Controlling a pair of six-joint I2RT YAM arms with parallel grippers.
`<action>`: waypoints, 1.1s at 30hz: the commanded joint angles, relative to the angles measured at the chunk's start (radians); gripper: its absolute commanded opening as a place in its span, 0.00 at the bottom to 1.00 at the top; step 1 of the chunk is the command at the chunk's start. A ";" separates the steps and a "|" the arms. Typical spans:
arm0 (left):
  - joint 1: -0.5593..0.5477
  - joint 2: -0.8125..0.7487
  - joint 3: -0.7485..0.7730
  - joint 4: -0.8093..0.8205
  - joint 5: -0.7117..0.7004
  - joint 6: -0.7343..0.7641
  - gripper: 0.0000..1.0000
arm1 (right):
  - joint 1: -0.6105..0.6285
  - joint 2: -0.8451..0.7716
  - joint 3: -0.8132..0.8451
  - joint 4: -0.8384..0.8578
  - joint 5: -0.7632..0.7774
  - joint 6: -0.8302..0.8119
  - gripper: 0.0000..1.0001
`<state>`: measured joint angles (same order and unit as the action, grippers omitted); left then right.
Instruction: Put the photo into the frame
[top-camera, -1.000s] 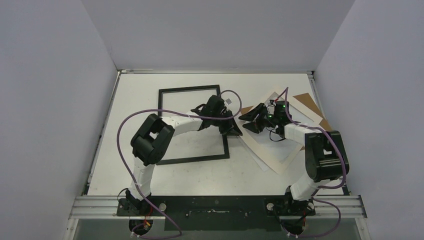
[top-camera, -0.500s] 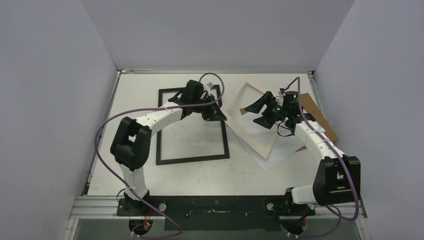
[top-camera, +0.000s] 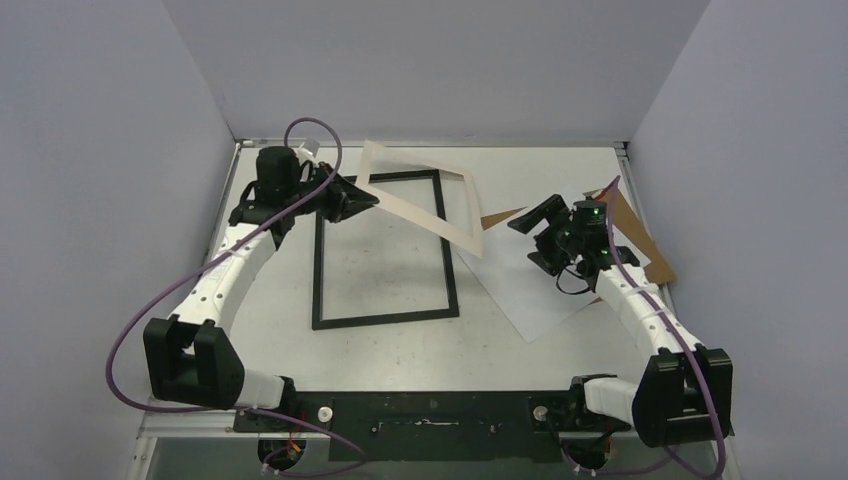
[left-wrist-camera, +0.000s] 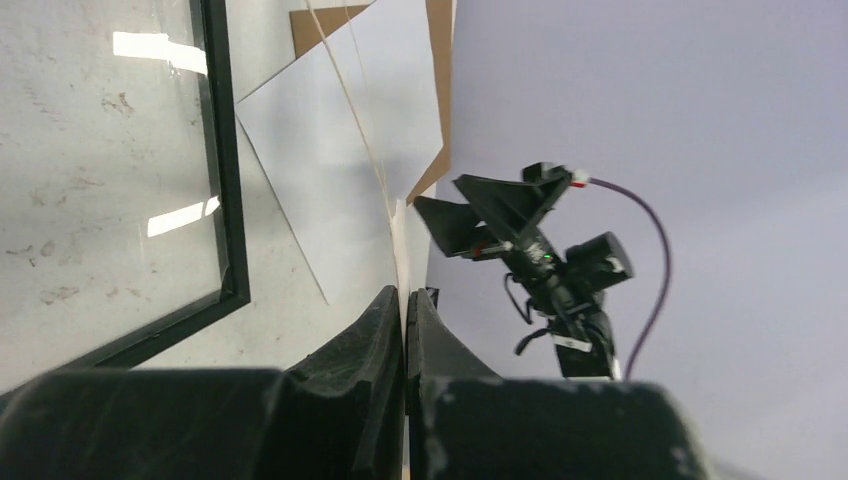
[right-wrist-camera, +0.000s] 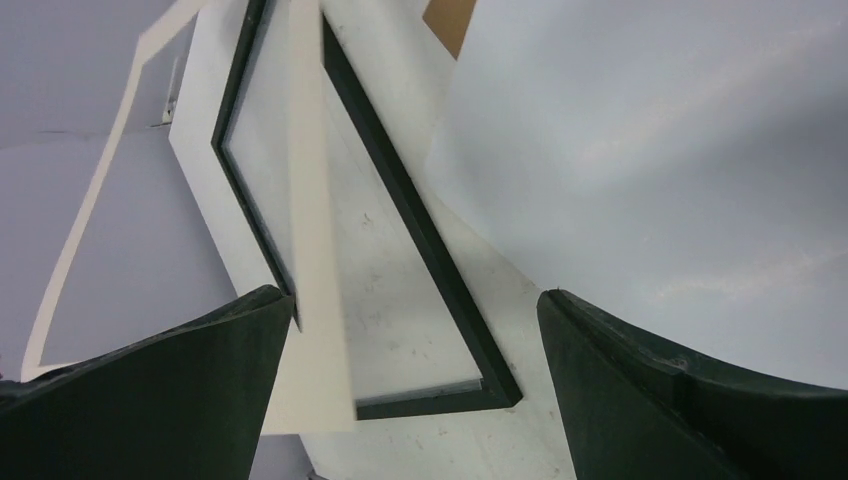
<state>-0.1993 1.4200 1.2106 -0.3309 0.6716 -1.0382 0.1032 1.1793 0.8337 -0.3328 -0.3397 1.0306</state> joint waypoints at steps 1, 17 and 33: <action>0.050 -0.053 -0.023 0.071 0.060 -0.126 0.00 | 0.003 0.083 -0.060 0.183 -0.042 0.160 1.00; 0.090 -0.182 -0.186 0.017 0.057 -0.175 0.00 | 0.157 0.346 -0.086 0.826 -0.128 0.560 0.94; 0.116 -0.235 -0.257 -0.136 0.029 -0.070 0.20 | 0.175 0.484 -0.006 0.778 -0.245 0.391 0.01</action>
<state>-0.0902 1.2198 0.9535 -0.3992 0.7151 -1.1831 0.2646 1.6539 0.7448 0.5014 -0.5430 1.5597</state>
